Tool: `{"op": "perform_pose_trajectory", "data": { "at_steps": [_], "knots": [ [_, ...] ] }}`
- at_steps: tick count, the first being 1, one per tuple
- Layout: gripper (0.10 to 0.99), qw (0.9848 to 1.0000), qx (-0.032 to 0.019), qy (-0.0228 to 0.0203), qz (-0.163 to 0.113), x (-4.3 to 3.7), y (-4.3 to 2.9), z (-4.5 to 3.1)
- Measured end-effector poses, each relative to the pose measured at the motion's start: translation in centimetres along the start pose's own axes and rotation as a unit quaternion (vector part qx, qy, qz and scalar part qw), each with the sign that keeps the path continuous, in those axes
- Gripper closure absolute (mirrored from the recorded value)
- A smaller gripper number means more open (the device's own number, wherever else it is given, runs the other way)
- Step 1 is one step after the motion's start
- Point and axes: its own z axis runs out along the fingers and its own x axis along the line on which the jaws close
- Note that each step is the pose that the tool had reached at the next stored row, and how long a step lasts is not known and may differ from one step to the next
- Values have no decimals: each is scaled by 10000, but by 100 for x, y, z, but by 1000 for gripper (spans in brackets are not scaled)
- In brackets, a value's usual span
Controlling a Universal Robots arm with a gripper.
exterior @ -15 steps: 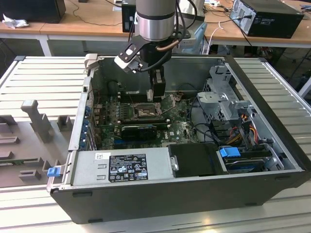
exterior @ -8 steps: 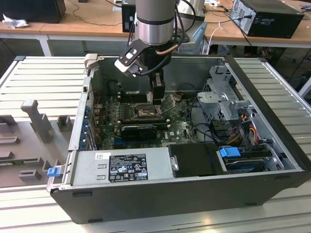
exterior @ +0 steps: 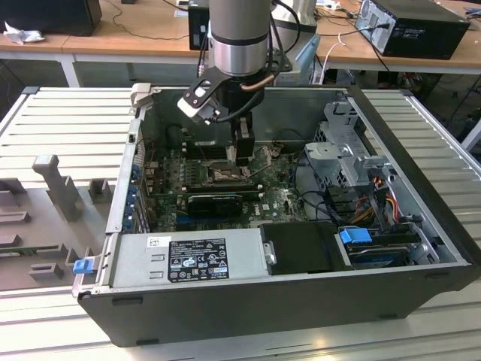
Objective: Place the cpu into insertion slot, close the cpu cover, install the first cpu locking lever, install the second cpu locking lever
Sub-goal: 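Place the cpu into insertion slot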
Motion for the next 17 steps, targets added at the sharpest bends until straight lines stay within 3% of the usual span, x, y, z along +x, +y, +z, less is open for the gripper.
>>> {"op": "perform_pose_trajectory", "data": {
  "at_steps": [5,7,12,17],
  "knots": [
    [545,10000,0,0,0,-1,-2,28],
    [545,10000,0,1,0,8,-18,110],
    [545,10000,0,15,1,12,-106,210],
    [545,10000,0,14,0,15,-119,243]
  ]
}}
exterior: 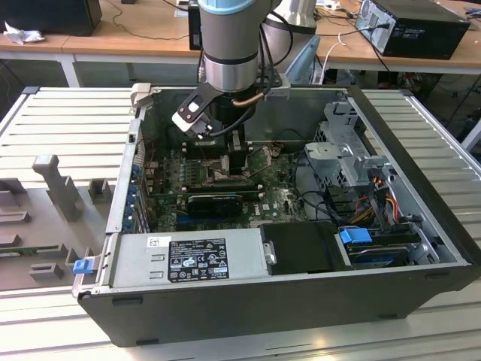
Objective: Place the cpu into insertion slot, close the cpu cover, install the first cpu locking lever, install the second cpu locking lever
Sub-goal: 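Place the cpu into insertion slot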
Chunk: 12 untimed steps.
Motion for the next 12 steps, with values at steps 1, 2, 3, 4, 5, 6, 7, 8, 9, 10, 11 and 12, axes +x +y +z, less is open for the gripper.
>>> {"op": "perform_pose_trajectory", "data": {
  "at_steps": [1,2,3,4,5,6,7,8,9,10,11,12],
  "knots": [
    [545,10000,0,1,1,1,-3,3],
    [545,10000,-1,1,1,2,-5,6],
    [545,10000,0,1,1,2,-7,8],
    [545,10000,-1,1,0,3,-8,10],
    [545,10000,-1,1,0,3,-10,13],
    [545,10000,0,1,0,3,-11,15],
    [545,10000,0,1,0,4,-12,18],
    [545,10000,0,1,0,5,-12,20],
    [545,10000,1,2,0,6,-13,31],
    [545,10000,1,1,1,14,-17,52],
    [545,10000,2,1,0,40,-18,66],
    [545,10000,1,1,0,76,-19,81]
  ]
}}
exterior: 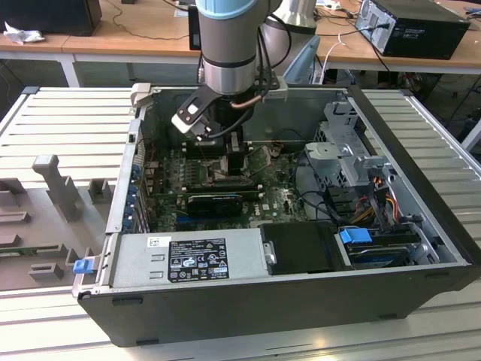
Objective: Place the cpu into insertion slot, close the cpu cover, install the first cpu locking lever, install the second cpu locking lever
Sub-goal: 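Place the cpu into insertion slot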
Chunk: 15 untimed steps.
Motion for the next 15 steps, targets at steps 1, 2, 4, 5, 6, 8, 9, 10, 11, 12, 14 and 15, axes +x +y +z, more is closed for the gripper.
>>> {"op": "perform_pose_trajectory", "data": {
  "at_steps": [1,2,4,5,6,8,9,10,11,12,14,15],
  "knots": [
    [545,10000,0,0,0,32,-2,13],
    [545,10000,0,1,1,56,-4,25],
    [545,10000,-1,1,4,78,-19,62],
    [545,10000,-1,0,8,89,-33,86],
    [545,10000,-1,-1,10,94,-45,102],
    [545,10000,-1,0,13,106,-68,128],
    [545,10000,1,-1,13,114,-83,135],
    [545,10000,4,-1,14,133,-113,145],
    [545,10000,12,-1,18,147,-124,161],
    [545,10000,22,-2,21,153,-126,176],
    [545,10000,51,-2,25,157,-128,212],
    [545,10000,68,-2,29,156,-127,227]
  ]
}}
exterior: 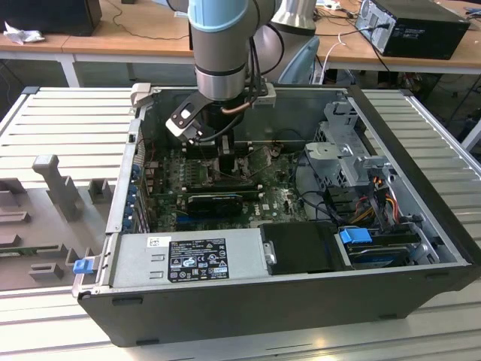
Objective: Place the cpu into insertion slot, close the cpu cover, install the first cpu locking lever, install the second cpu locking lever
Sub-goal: 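Place the cpu into insertion slot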
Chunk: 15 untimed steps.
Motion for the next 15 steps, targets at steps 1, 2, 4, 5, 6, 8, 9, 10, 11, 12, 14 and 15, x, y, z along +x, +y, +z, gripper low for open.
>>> {"op": "perform_pose_trajectory", "data": {
  "at_steps": [1,2,4,5,6,8,9,10,11,12,14,15],
  "knots": [
    [545,10000,20,0,2,0,2,15],
    [545,10000,46,0,4,-1,12,30],
    [545,10000,68,0,8,-2,42,44],
    [545,10000,71,-1,14,-2,64,52],
    [545,10000,71,-1,22,-2,65,58],
    [545,10000,70,-4,65,-3,61,73],
    [545,10000,70,-4,66,-3,60,76],
    [545,10000,70,-4,65,-3,59,80],
    [545,10000,71,-3,64,-3,58,84],
    [545,10000,73,-3,64,-3,57,95],
    [545,10000,76,-2,56,-4,54,110],
    [545,10000,79,-1,27,-4,53,116]
  ]
}}
